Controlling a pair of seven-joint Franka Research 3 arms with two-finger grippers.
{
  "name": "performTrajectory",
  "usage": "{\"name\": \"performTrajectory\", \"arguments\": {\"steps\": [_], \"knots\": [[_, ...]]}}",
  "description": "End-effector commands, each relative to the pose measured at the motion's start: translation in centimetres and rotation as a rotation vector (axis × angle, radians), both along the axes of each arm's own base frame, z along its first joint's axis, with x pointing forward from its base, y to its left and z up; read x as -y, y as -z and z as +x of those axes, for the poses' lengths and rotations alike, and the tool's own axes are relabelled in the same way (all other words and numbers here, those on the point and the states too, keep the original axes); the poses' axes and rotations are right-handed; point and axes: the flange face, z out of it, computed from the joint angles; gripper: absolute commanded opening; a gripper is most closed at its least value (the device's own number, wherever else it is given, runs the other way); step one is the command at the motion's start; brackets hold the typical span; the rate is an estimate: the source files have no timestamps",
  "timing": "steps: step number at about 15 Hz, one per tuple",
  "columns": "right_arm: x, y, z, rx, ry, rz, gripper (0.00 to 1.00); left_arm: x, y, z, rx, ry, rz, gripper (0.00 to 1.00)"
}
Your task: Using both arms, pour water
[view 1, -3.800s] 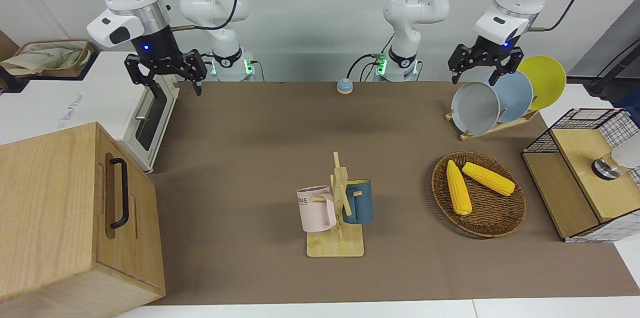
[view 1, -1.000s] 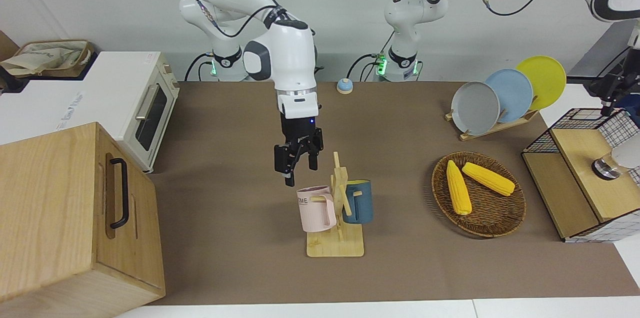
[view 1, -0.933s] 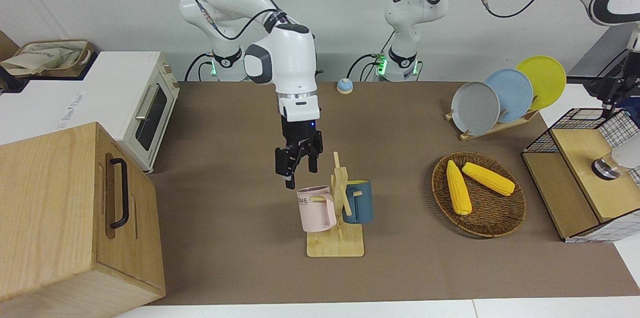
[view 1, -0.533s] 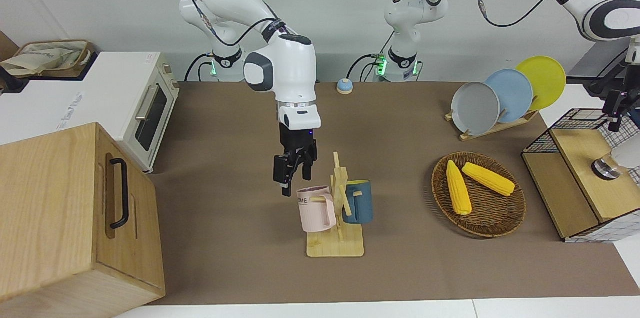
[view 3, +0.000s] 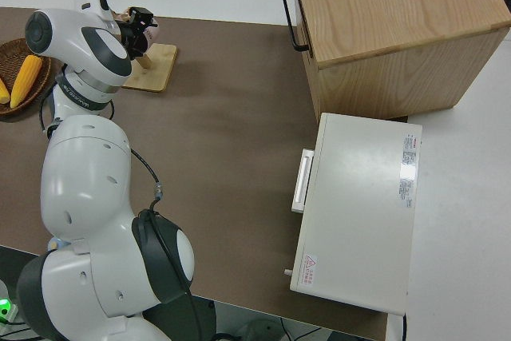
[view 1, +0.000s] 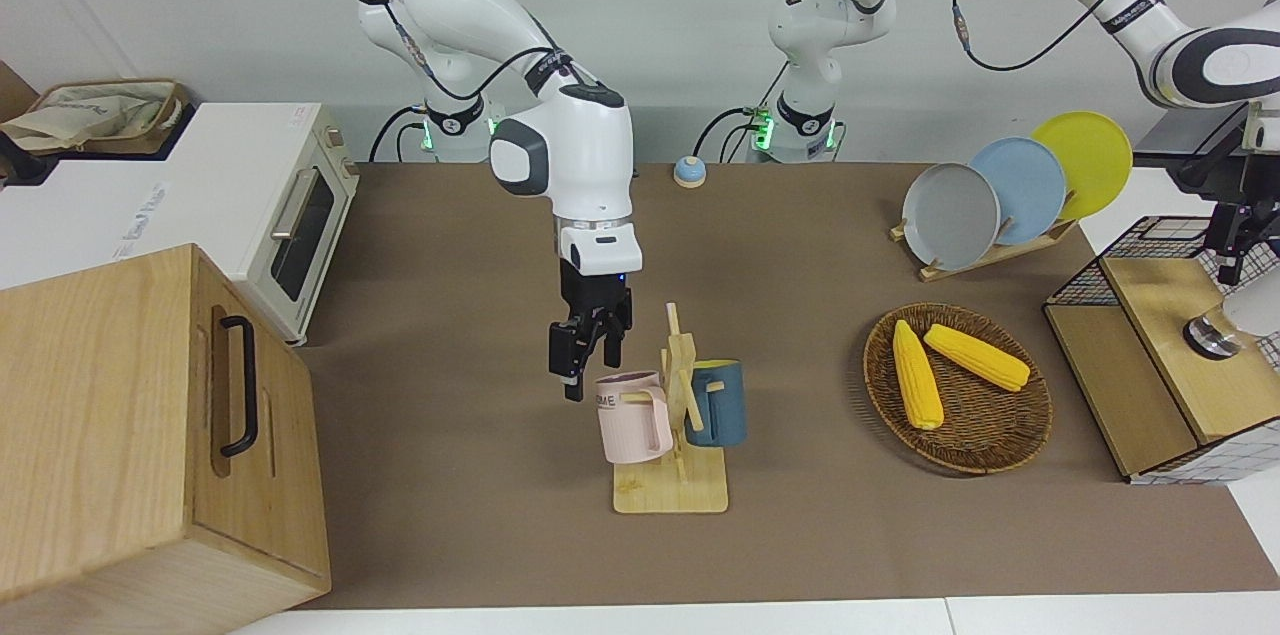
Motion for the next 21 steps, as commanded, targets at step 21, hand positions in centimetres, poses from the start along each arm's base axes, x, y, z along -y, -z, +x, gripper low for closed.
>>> {"name": "performTrajectory", "arguments": {"steps": [21], "knots": [[-0.3, 0.6, 0.5, 0.031, -0.031, 0.016, 0.435, -0.6, 2.5, 2.2, 0.086, -0.038, -0.031, 0.75]]}}
